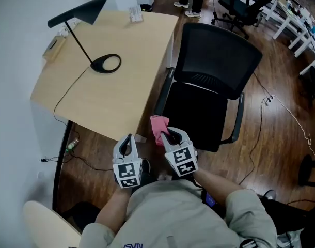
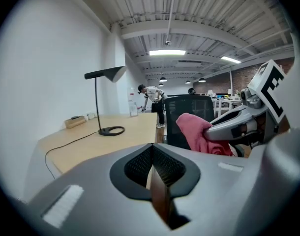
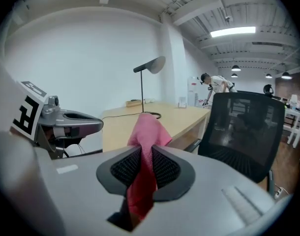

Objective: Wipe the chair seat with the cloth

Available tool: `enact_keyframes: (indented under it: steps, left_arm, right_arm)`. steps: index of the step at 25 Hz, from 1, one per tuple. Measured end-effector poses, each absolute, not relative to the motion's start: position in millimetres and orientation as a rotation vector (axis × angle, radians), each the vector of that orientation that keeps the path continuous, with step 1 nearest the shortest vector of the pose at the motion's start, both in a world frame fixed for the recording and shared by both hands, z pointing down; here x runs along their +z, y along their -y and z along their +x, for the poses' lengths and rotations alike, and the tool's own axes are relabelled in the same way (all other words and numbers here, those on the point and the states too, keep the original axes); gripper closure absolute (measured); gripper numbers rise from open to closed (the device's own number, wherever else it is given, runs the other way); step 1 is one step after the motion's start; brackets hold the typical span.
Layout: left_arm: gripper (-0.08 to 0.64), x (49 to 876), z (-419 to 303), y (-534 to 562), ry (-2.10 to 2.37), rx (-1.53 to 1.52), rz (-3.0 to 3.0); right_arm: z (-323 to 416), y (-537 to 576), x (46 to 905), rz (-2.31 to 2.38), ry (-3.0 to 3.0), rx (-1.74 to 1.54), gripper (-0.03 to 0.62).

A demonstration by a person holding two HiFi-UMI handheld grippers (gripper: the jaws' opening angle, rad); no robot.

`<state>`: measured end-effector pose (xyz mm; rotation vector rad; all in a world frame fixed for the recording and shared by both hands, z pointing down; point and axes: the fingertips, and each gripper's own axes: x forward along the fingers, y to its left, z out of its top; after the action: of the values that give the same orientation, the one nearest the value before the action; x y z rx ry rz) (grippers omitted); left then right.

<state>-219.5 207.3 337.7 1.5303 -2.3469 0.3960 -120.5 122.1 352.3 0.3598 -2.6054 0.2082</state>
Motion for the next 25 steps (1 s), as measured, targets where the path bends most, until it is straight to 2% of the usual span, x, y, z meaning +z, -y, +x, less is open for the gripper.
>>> enact_keyframes:
  steps: [6,11,19,25]
  left_arm:
    - [0.554,338,-323,-269,2.406,0.368,1.431]
    - [0.554,349,-375,-301,2.383,0.372,1.413]
    - [0.554,374,-409,-308,2.296,0.352,1.454]
    - [0.554,389,-415,-308,2.255,0.338,1.469]
  right_arm:
    - [-237,-176,355,0.302,2.611,0.206,0.534]
    - [-303,-193,389,0.366,2.532,0.283,0.532]
    - [-334,-182,462,0.549,2.307,0.37,0.532]
    - [-343,-182,485,0.595,2.222,0.432,0.528]
